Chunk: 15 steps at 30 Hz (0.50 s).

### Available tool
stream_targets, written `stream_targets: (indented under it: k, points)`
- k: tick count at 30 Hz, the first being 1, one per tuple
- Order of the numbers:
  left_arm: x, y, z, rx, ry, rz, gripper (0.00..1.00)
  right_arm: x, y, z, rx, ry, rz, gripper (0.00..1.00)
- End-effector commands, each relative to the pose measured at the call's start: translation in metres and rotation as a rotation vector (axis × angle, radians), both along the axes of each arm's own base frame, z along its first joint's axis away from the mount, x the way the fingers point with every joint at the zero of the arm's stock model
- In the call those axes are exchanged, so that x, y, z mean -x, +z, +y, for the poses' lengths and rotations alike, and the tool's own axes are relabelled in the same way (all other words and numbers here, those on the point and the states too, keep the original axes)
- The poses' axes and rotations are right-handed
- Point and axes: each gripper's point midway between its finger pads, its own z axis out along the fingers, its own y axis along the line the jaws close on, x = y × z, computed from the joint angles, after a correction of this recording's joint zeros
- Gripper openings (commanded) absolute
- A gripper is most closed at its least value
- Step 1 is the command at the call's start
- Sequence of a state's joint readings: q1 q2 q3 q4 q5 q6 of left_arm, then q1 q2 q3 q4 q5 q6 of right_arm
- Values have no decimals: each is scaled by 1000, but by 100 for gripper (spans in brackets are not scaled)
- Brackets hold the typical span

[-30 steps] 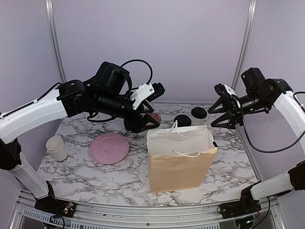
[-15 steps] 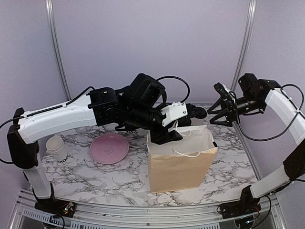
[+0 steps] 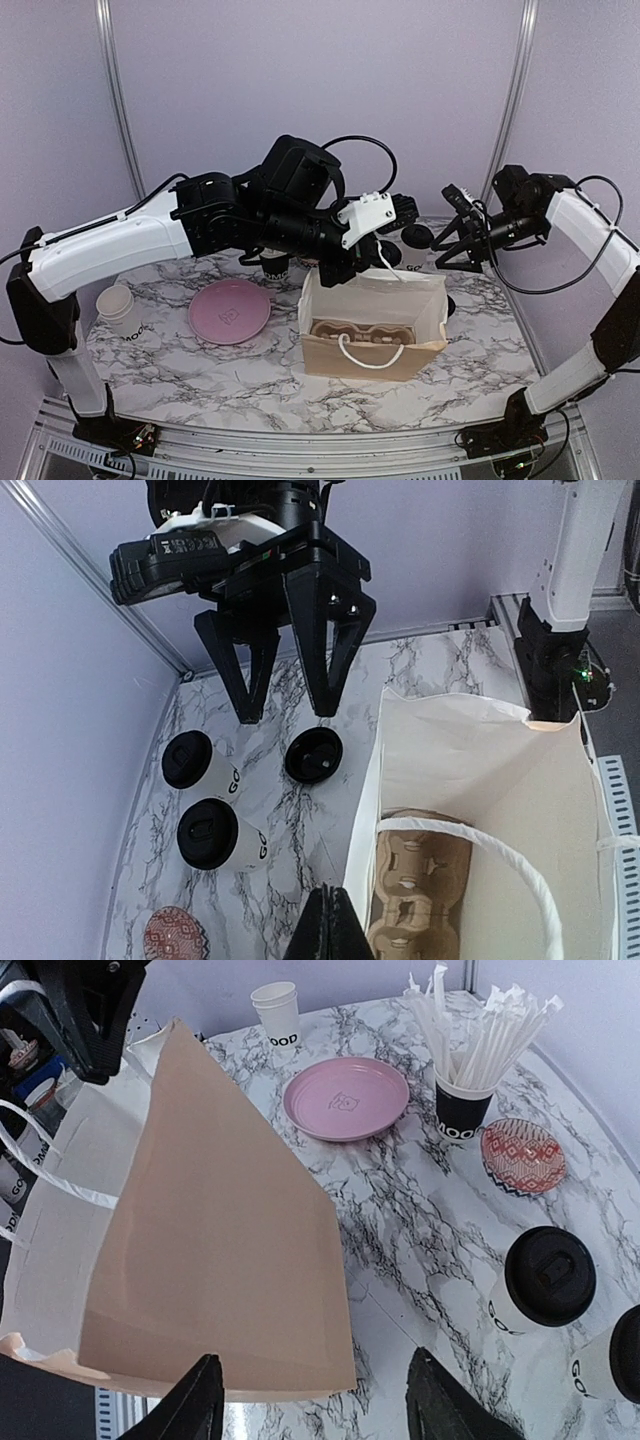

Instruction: Pack the takeout coffee

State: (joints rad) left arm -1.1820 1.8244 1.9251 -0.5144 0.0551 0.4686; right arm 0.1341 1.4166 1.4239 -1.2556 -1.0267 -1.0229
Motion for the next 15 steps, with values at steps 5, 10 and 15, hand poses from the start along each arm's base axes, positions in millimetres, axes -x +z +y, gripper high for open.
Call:
stream_targets:
  k: [5, 10, 15]
  points:
    - [94, 13, 4, 69, -132, 161, 0, -5, -11, -2, -12, 3, 10, 60]
    - [136, -12, 6, 12, -146, 176, 0, -9, -22, -2, -14, 4, 48, 60]
    - [163, -26, 9, -24, -153, 146, 0, -8, -28, -1, -19, 11, 69, 60]
